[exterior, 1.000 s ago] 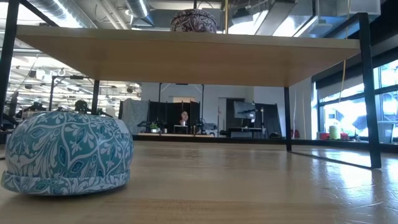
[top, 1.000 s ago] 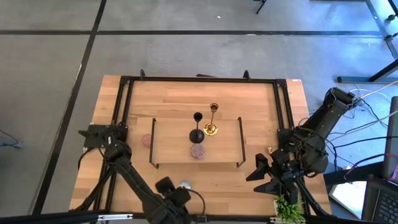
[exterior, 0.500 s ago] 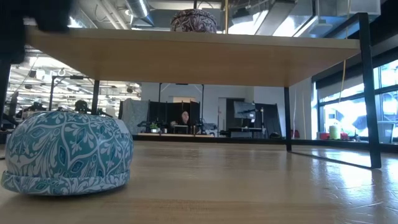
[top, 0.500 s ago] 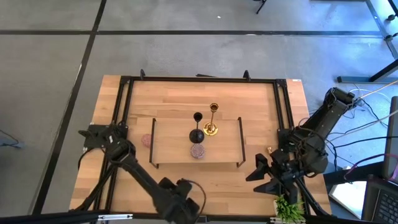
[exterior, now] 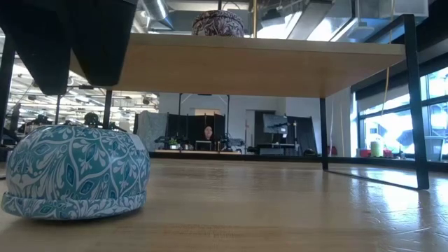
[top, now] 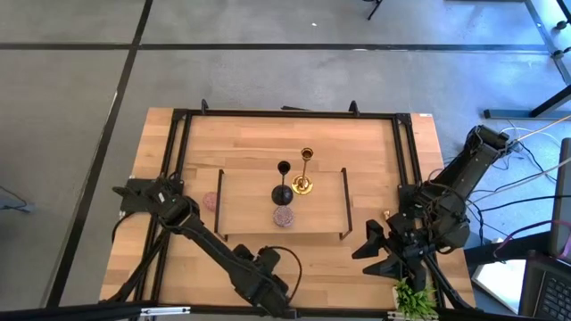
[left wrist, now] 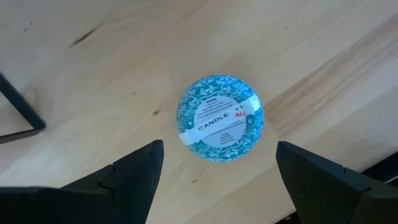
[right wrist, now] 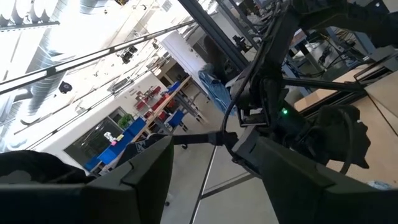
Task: Pick & Place candle stick holders
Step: Put the blue scented candle on the shelf
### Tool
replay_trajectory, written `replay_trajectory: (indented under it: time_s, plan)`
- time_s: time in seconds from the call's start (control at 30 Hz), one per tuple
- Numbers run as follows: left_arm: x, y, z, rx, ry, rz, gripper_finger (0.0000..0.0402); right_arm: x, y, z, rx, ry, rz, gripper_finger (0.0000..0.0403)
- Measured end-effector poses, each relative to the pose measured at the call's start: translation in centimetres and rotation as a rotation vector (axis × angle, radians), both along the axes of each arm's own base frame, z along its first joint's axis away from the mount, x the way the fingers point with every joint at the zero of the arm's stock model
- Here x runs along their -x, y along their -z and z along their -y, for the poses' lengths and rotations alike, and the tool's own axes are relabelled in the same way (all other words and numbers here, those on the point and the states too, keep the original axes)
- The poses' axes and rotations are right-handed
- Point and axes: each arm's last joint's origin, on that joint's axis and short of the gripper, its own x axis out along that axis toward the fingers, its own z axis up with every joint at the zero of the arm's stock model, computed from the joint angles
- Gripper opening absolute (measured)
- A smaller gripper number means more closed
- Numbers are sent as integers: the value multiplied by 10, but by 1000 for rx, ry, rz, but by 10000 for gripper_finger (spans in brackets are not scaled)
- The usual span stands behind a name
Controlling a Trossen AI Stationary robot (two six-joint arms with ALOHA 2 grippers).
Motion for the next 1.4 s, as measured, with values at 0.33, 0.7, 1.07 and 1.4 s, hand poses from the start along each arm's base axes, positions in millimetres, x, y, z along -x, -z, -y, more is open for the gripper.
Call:
replay_trajectory:
  time_s: [0.33,0.7,1.07,1.4]
  plan:
    - [-8,0,-2,21,-21,55,314,0,1,0,9,0,-6,232]
    - [-14,20,1,42,-56,20,314,0,1,0,7,0,-5,232]
    - [-16,31,-1,12,-51,-16,314,0,1,0,13,0,-9,232]
    - [-20,32,-6,11,-28,-27,314,0,2,0,15,0,-10,232]
